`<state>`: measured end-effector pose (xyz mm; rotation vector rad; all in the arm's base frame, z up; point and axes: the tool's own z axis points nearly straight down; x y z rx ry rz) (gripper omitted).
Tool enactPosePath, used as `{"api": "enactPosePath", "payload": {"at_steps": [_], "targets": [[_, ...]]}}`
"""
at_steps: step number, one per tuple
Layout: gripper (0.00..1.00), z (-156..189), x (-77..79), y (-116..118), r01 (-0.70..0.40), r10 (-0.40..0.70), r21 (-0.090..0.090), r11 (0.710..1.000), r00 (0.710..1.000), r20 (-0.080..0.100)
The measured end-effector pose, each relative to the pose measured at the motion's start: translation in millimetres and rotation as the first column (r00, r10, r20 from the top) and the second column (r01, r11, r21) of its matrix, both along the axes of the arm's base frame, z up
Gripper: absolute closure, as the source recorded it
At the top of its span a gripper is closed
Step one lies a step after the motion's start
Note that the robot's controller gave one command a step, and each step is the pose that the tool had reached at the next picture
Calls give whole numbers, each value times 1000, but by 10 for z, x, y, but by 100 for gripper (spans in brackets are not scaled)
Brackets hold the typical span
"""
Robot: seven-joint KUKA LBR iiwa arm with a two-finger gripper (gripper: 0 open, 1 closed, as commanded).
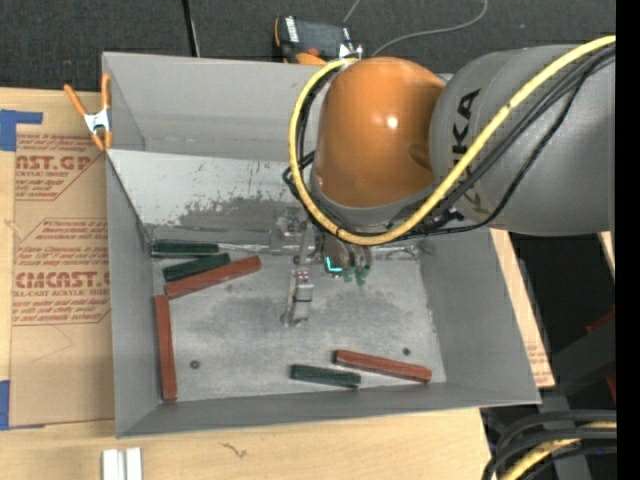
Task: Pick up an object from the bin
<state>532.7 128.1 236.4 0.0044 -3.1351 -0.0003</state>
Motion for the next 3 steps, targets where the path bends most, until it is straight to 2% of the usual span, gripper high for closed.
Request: {"api": "enactPosePath", "payload": {"at_steps": [1,2,3], "targets": [[0,-895,553,1059,-146,146,2,989,989,6],[0,-1674,549,829,-314,314,0,950,949,7],[100,-1621,575,850,-313,313,3,950,950,17]]}}
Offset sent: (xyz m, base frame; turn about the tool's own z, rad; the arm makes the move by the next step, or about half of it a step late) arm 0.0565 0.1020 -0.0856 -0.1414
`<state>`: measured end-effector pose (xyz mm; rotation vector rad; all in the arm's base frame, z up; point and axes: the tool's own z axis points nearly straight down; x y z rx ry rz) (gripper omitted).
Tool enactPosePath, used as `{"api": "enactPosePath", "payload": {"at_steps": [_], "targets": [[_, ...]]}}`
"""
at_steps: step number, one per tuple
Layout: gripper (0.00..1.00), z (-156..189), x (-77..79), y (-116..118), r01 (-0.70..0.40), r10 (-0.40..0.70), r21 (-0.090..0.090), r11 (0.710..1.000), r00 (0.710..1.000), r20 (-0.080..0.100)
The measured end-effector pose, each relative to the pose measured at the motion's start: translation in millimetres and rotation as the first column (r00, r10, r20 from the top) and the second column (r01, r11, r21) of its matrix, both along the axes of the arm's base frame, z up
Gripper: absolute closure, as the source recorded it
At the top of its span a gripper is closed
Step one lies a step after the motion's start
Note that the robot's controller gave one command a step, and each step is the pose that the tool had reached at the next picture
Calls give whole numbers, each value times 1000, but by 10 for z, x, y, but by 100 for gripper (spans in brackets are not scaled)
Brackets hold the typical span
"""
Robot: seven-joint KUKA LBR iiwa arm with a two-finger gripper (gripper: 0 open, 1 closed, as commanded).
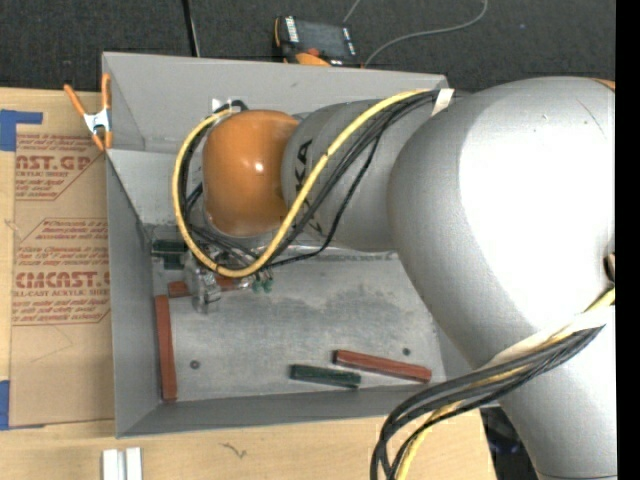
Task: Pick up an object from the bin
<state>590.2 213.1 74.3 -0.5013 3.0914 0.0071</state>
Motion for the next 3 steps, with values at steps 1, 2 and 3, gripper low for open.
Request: {"api": "enactPosePath", "payload": {"at_steps": [1,2,3], "targets": [[0,-26,-20,-11,0,0,-3,1000,1000,-8],[0,4,-64,-435,49,-49,-4,999,999,-7],[0,26,20,-463,38,-38,-4,999,999,-6]]}}
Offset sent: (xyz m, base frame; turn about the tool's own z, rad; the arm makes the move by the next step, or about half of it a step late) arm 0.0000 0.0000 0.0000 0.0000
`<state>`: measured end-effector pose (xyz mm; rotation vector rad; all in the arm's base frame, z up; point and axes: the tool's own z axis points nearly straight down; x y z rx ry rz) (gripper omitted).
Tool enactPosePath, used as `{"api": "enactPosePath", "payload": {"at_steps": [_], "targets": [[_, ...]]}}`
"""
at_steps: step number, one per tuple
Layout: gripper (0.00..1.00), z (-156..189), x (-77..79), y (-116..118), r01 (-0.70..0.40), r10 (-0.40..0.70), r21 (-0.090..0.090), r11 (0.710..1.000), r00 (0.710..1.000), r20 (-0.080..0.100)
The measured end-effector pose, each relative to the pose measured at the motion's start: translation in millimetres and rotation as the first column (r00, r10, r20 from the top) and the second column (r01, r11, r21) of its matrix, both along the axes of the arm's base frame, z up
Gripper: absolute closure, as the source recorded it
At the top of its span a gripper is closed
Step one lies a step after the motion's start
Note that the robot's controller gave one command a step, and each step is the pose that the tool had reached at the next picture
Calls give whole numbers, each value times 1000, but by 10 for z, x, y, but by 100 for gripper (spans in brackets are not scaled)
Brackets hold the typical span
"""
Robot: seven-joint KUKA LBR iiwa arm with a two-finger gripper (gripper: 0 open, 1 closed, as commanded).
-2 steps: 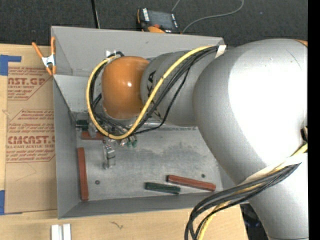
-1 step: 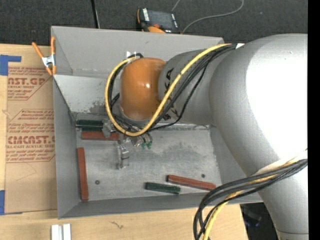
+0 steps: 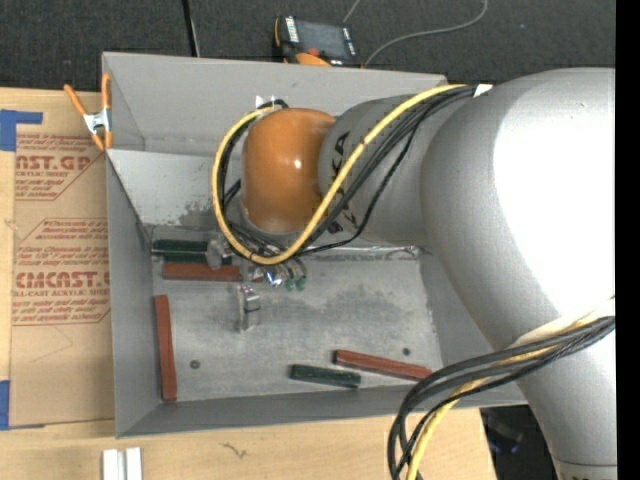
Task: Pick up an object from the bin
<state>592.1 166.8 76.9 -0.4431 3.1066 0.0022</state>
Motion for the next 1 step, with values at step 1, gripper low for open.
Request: {"api": "enactPosePath", "payload": {"at_steps": [1], "targets": [[0,-35,-34,-666,109,-109,-1,994,994,0]]}}
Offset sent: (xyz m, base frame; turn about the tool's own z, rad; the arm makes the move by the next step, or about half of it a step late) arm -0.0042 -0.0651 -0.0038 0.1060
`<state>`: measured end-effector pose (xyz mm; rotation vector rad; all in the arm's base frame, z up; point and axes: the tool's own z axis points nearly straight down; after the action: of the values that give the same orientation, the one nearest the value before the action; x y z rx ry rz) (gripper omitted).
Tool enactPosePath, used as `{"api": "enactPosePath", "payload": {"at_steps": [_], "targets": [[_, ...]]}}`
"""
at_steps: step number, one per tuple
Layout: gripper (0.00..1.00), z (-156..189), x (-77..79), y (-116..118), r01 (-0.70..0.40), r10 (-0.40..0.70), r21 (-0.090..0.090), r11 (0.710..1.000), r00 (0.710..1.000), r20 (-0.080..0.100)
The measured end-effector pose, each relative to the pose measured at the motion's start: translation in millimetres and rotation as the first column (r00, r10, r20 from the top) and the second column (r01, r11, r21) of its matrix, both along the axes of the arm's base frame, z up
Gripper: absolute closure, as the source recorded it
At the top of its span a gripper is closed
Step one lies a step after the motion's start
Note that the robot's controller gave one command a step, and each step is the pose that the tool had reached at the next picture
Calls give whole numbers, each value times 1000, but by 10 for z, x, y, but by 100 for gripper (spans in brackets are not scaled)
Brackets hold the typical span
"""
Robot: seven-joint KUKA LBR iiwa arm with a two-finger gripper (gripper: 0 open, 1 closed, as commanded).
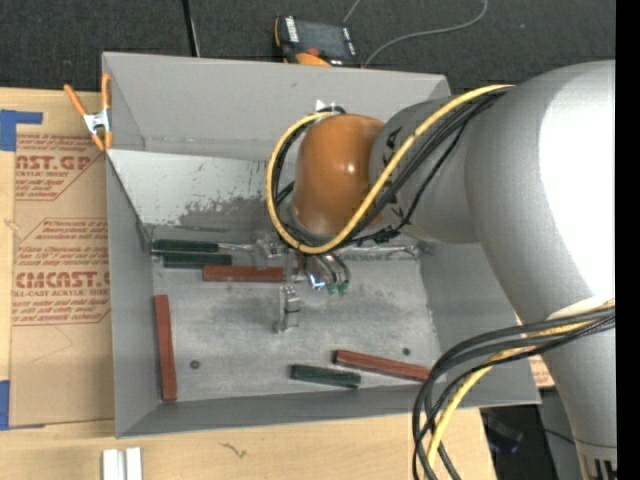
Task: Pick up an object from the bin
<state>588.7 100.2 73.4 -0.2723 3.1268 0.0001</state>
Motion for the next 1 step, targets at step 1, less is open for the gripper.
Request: {"api": "enactPosePath", "payload": {"at_steps": [1], "targets": [[100,3,3,30,-3,3,3,1000,1000,1]]}}
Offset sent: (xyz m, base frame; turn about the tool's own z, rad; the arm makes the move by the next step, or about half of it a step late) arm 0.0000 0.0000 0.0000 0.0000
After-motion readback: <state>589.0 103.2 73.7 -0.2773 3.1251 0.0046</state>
